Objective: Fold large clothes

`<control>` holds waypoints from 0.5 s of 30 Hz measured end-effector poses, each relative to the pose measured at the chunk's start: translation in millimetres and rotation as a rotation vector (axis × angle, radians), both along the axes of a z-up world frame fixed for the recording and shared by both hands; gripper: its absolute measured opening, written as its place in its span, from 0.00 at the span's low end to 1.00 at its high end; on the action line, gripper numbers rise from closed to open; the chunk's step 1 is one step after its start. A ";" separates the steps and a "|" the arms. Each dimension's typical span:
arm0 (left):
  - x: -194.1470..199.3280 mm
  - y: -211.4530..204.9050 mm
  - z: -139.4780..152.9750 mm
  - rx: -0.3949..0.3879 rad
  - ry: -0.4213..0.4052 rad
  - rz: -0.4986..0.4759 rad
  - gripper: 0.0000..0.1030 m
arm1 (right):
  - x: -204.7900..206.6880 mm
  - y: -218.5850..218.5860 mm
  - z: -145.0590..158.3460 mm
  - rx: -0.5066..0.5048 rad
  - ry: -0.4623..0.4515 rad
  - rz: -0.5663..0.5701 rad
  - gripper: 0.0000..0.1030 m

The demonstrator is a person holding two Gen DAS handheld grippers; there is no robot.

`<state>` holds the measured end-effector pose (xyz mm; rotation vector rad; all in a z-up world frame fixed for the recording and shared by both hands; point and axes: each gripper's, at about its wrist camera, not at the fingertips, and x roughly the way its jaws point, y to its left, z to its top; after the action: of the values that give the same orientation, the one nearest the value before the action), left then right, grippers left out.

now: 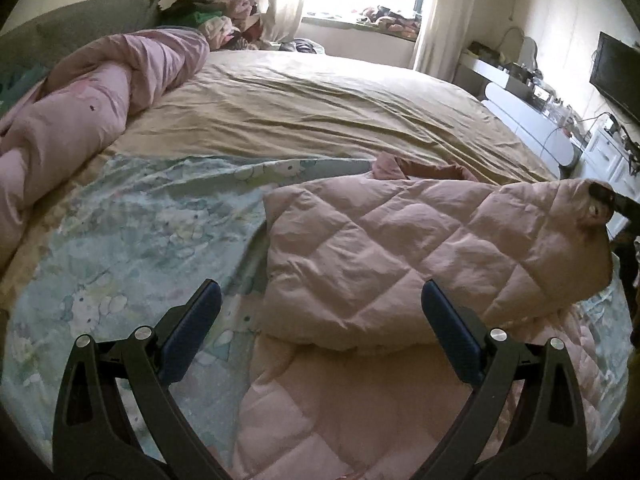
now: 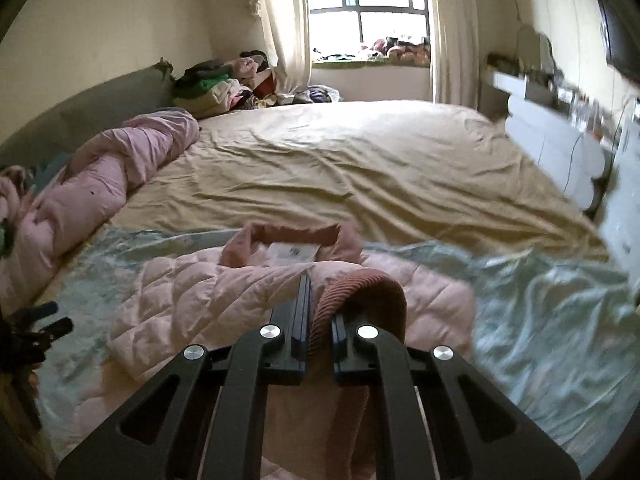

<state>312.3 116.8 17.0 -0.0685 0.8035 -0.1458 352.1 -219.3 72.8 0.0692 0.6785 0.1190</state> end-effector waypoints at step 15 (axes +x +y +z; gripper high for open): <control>28.0 -19.5 -14.8 0.058 0.032 -0.029 0.91 | 37.0 -12.6 -49.0 -0.057 0.120 -0.086 0.07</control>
<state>340.3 97.3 2.2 -0.0044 0.8407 -0.1488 389.1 -231.8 23.8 0.0513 0.7973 0.0125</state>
